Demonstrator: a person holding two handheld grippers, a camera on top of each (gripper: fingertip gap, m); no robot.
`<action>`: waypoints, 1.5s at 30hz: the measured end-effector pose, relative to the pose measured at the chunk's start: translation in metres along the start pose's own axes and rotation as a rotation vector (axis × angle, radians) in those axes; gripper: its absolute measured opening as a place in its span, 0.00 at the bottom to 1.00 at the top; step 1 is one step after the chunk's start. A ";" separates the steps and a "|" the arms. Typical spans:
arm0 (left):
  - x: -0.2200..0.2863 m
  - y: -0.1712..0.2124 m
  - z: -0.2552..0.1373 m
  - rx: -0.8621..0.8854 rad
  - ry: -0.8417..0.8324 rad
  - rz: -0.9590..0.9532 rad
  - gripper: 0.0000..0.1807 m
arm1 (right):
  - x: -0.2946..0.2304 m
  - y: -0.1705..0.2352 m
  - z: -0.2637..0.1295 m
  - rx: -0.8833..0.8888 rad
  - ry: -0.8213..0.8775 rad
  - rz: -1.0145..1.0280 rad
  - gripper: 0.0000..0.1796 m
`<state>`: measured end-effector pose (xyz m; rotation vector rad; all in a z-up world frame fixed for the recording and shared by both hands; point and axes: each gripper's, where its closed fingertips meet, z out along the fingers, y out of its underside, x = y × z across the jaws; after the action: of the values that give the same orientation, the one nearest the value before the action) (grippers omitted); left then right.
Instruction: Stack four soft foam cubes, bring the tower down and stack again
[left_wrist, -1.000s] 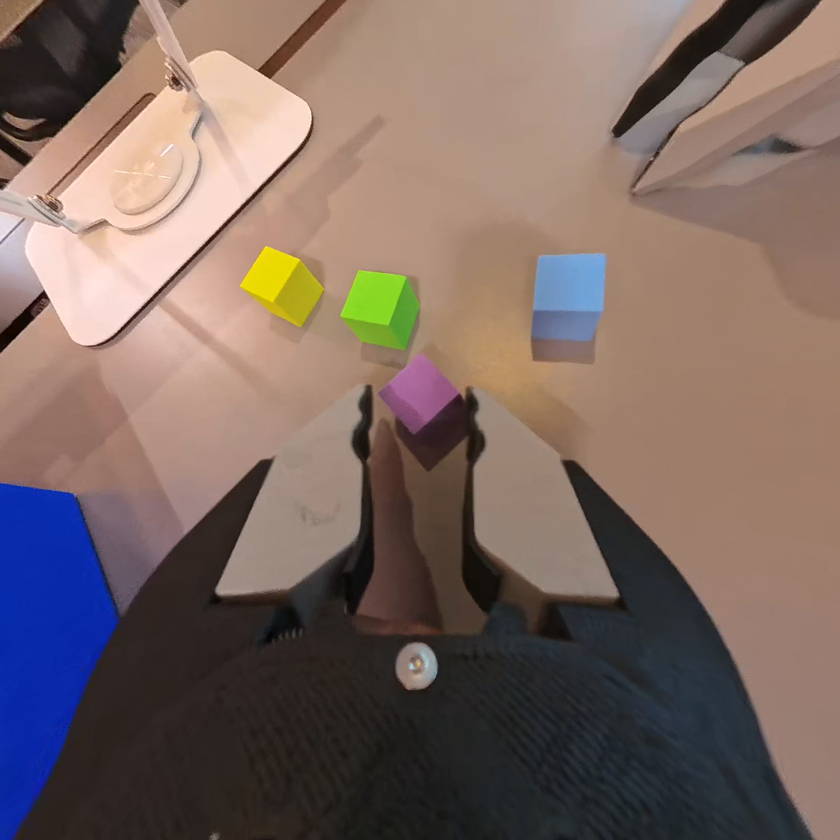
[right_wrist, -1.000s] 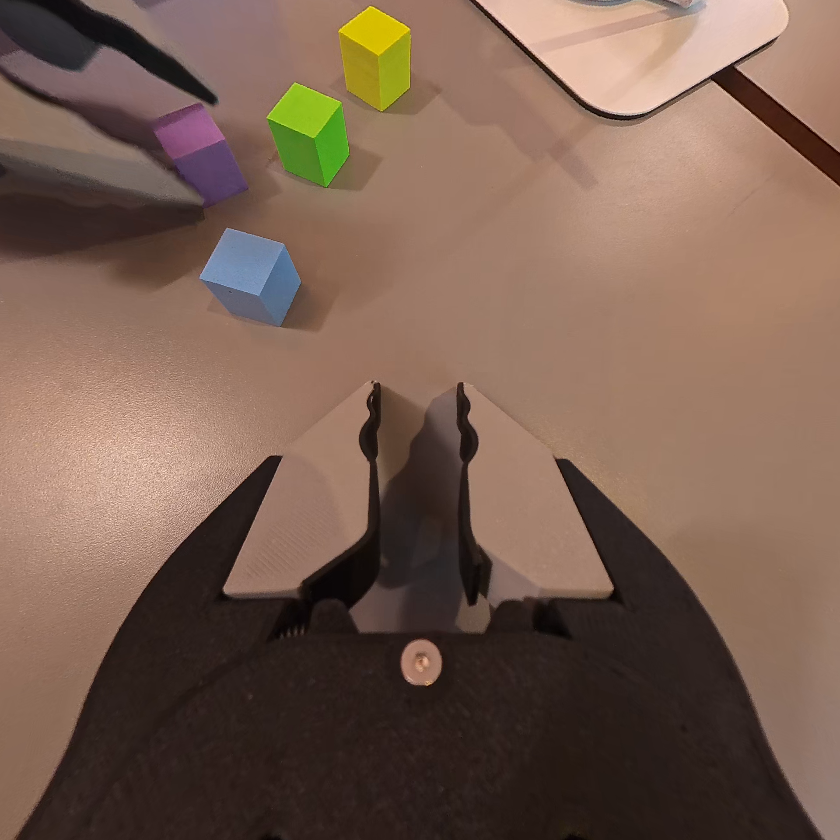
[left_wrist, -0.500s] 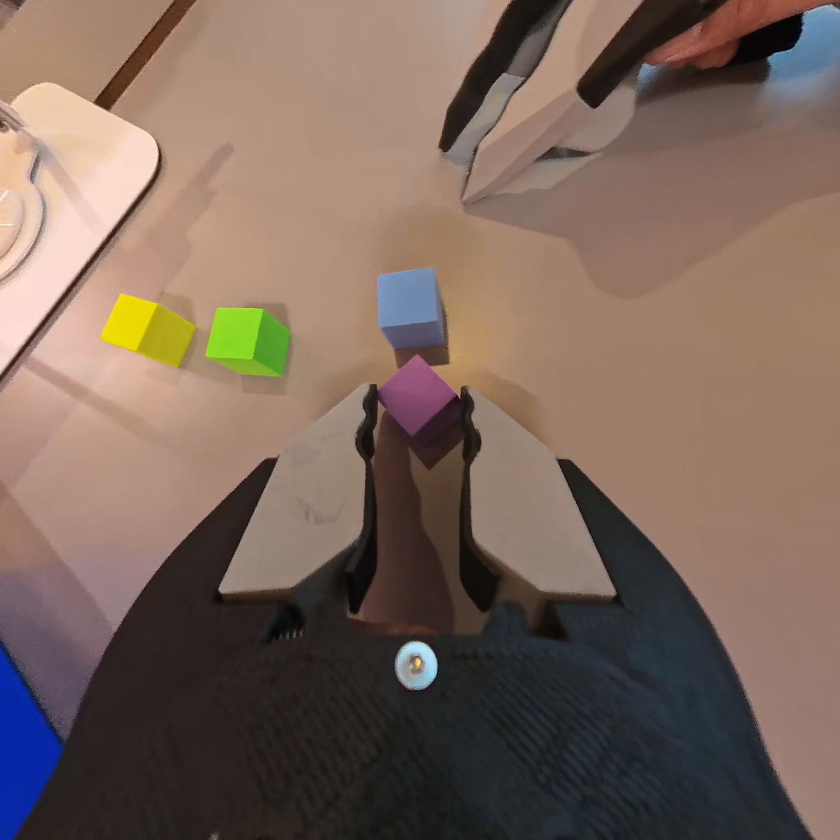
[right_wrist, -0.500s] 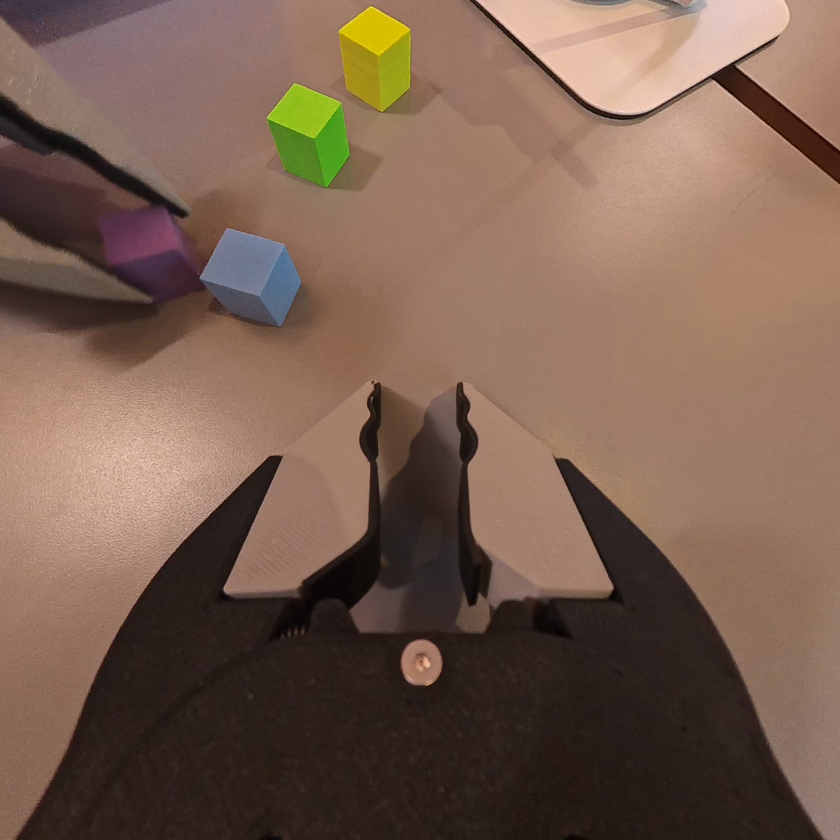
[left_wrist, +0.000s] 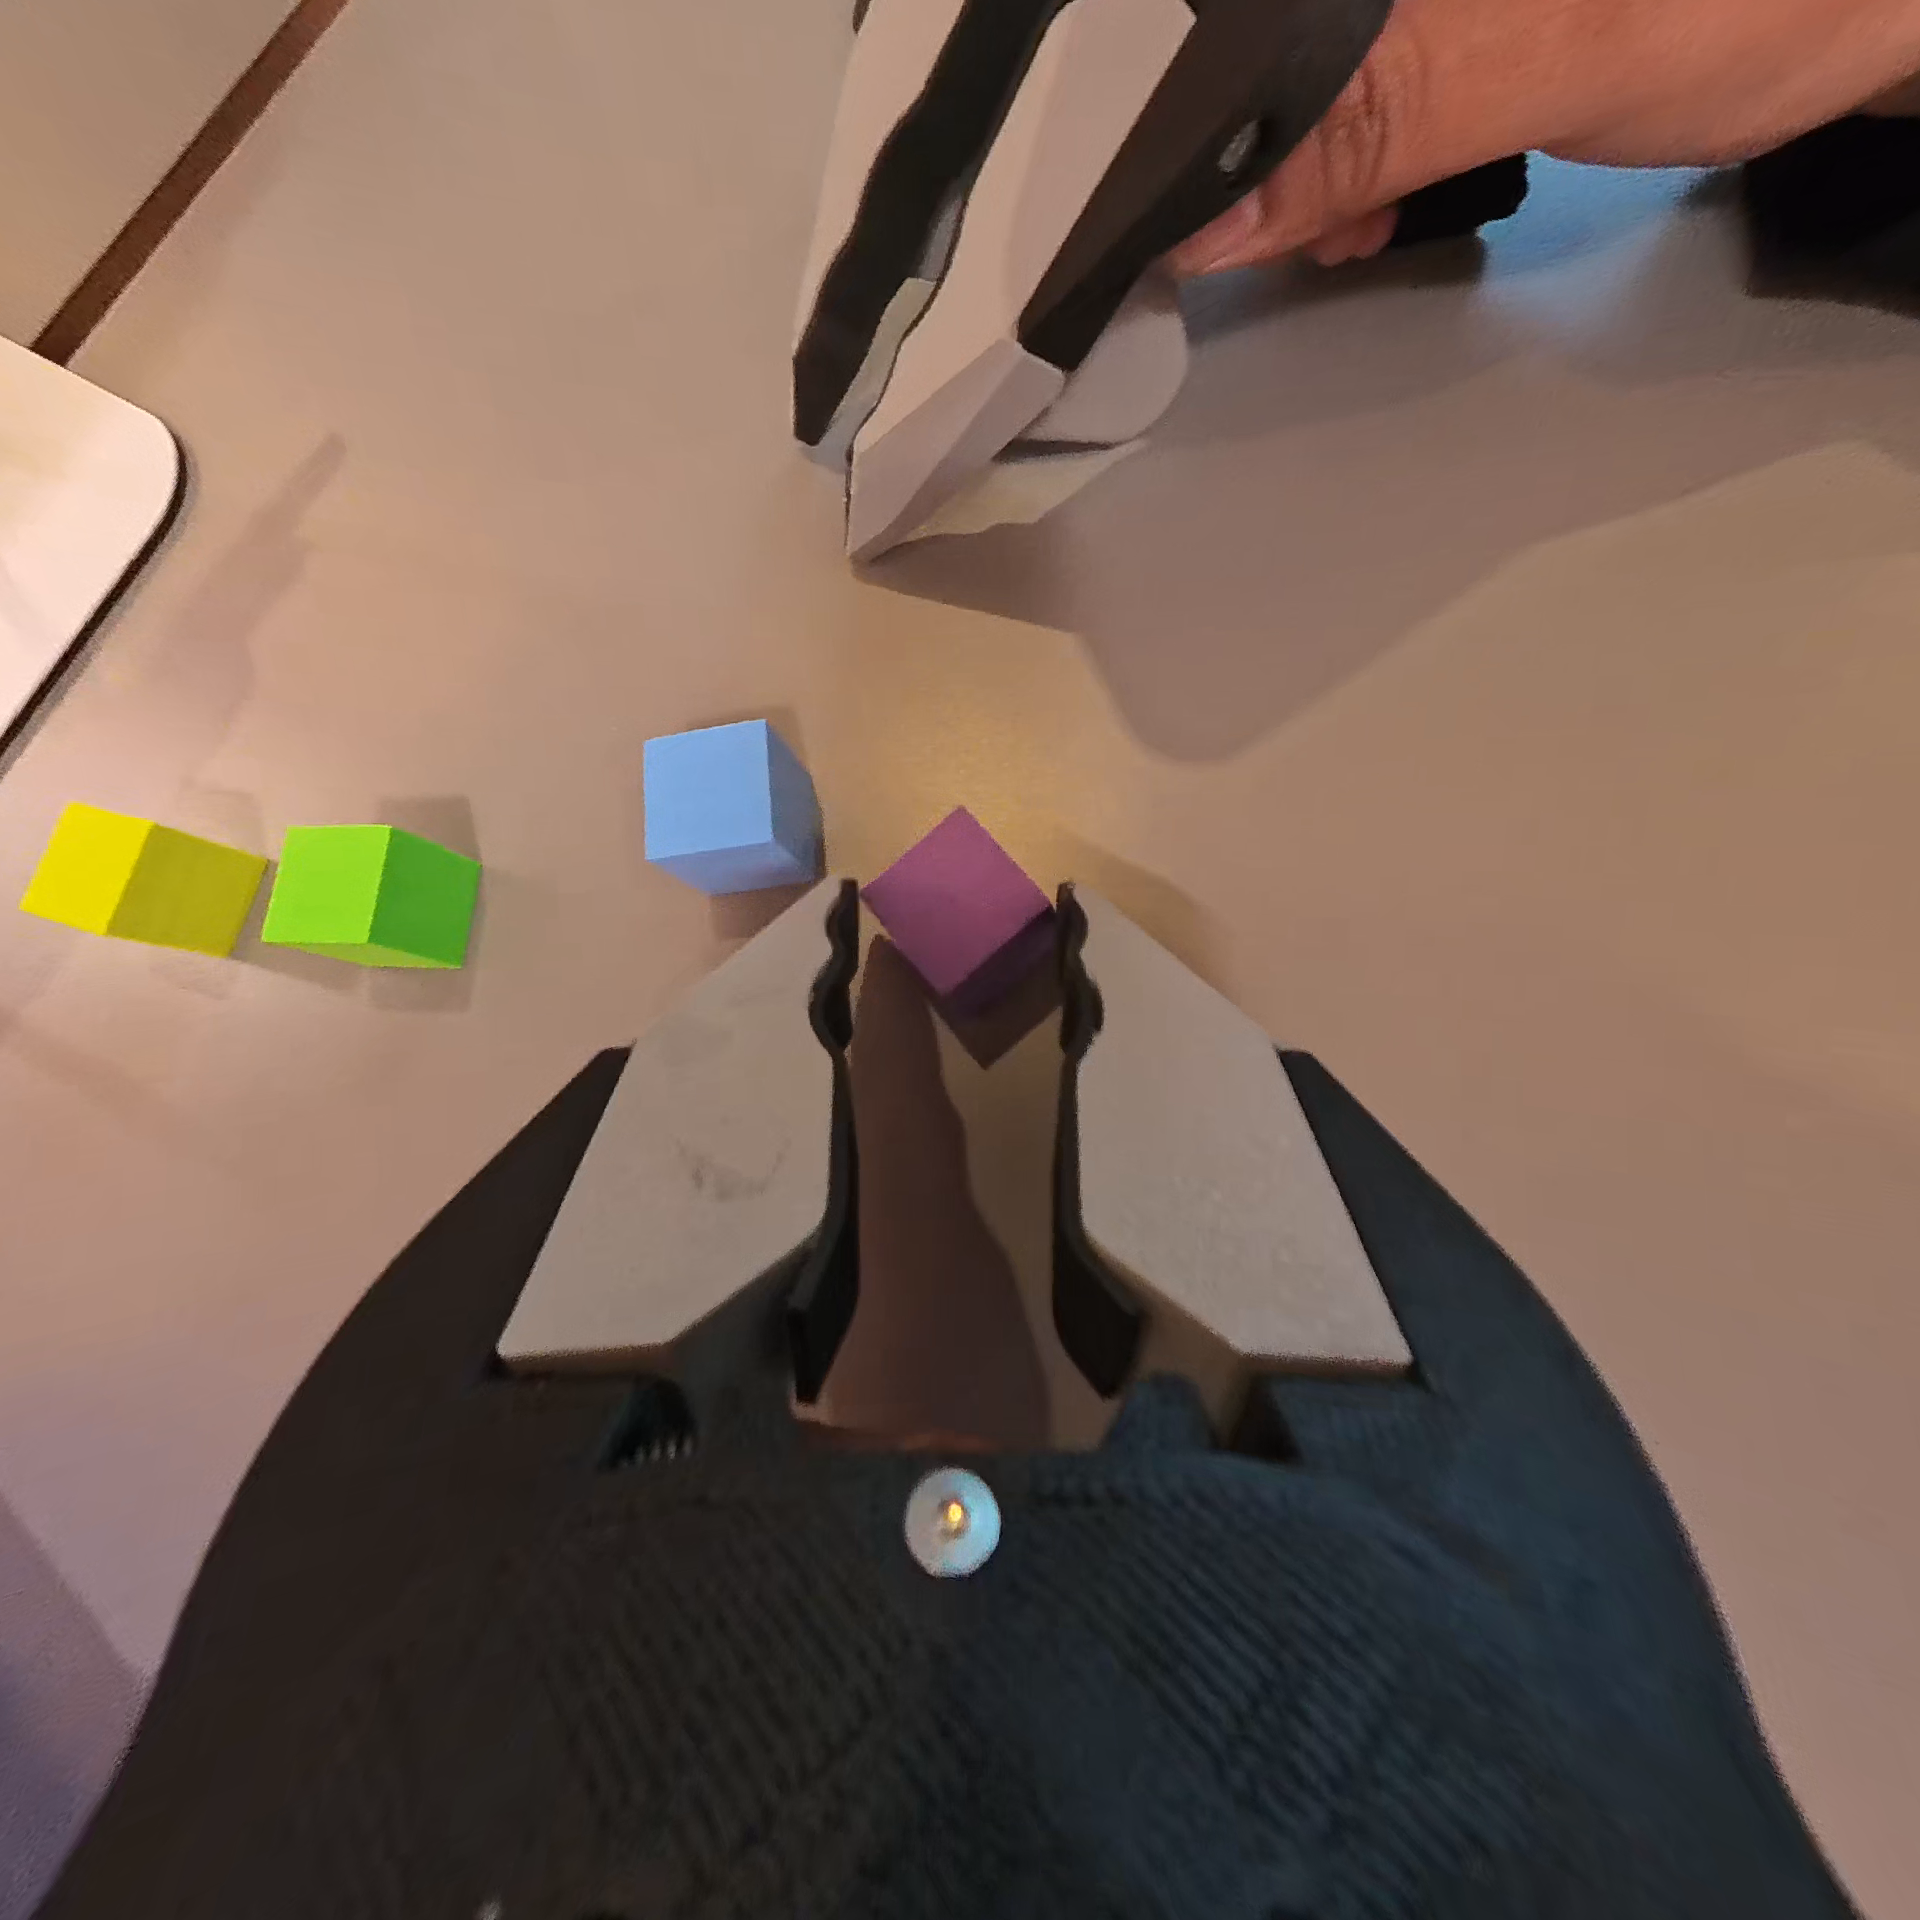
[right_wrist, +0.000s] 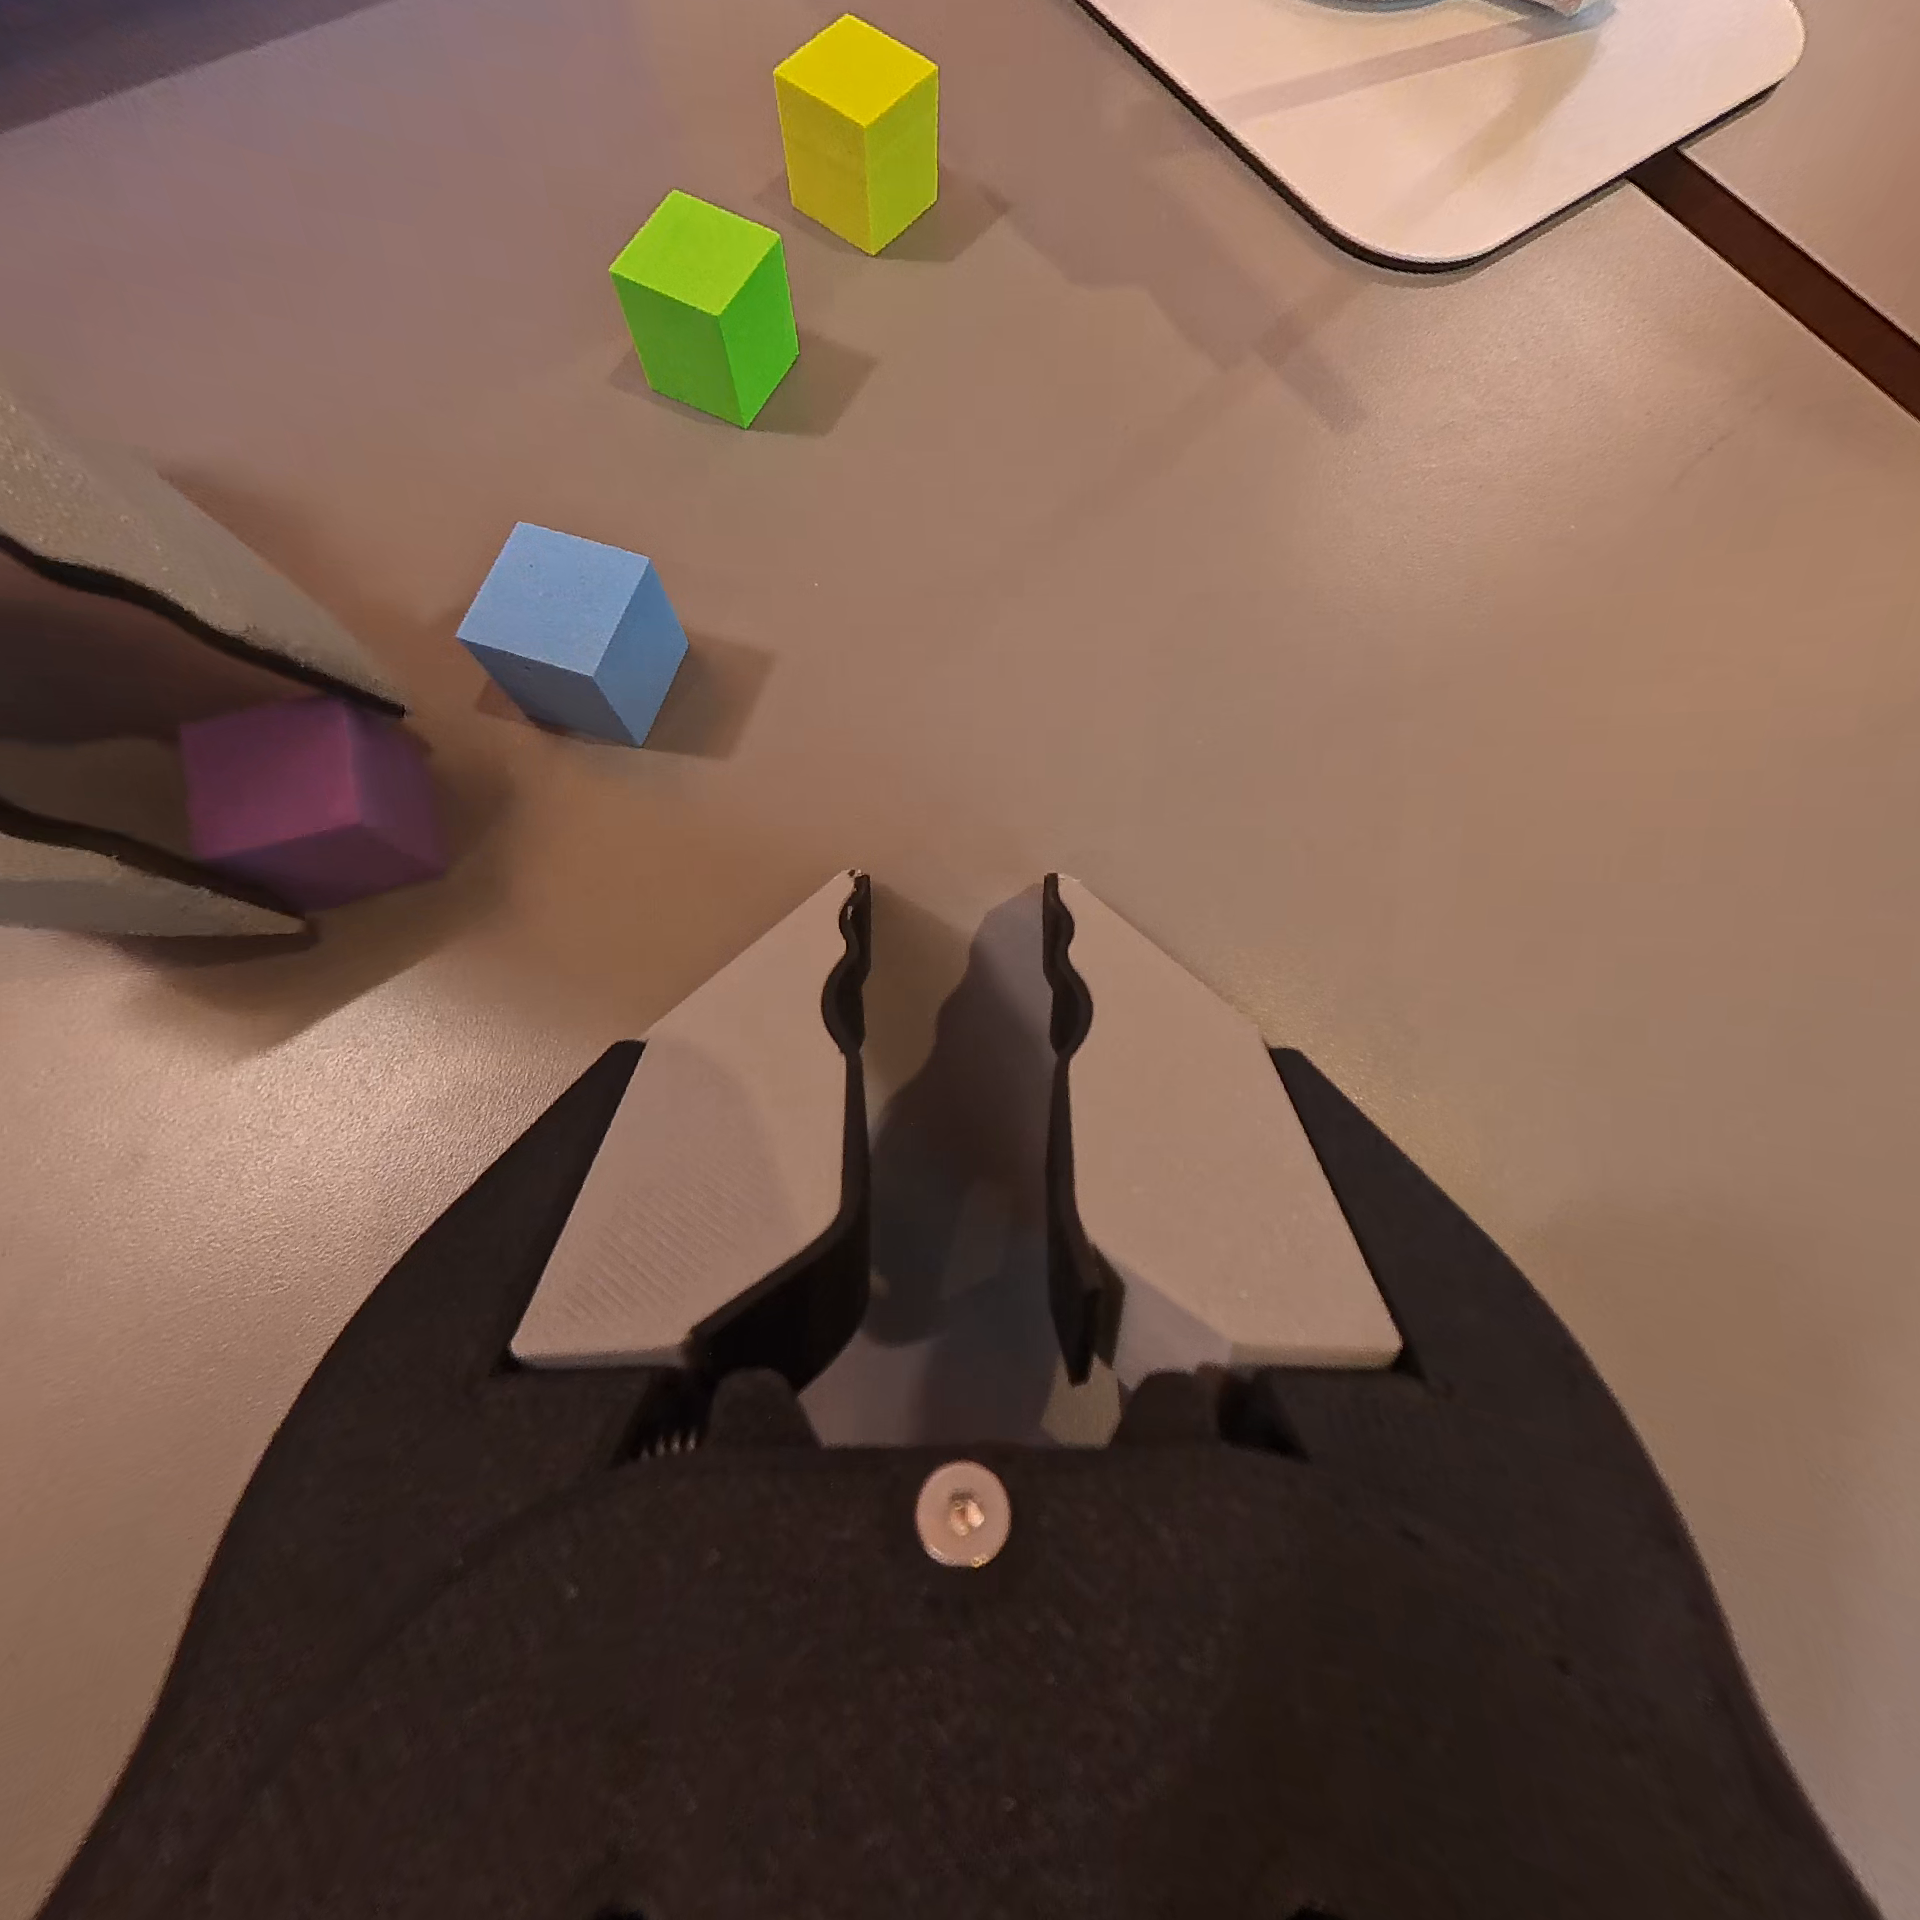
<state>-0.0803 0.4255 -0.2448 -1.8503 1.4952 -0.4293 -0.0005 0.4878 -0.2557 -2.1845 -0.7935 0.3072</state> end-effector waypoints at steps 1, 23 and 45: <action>-0.003 0.000 -0.002 0.000 -0.007 0.008 0.22 | 0.000 0.000 0.000 0.000 0.000 -0.001 0.17; -0.045 0.018 -0.032 0.025 0.005 -0.053 0.00 | -0.001 0.000 0.000 0.000 0.001 -0.006 0.16; -0.003 0.000 0.015 0.043 -0.033 0.210 0.00 | -0.001 0.001 0.000 0.000 0.000 -0.004 0.16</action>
<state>-0.0720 0.4333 -0.2547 -1.6392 1.6246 -0.3265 -0.0009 0.4866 -0.2559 -2.1825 -0.7980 0.3048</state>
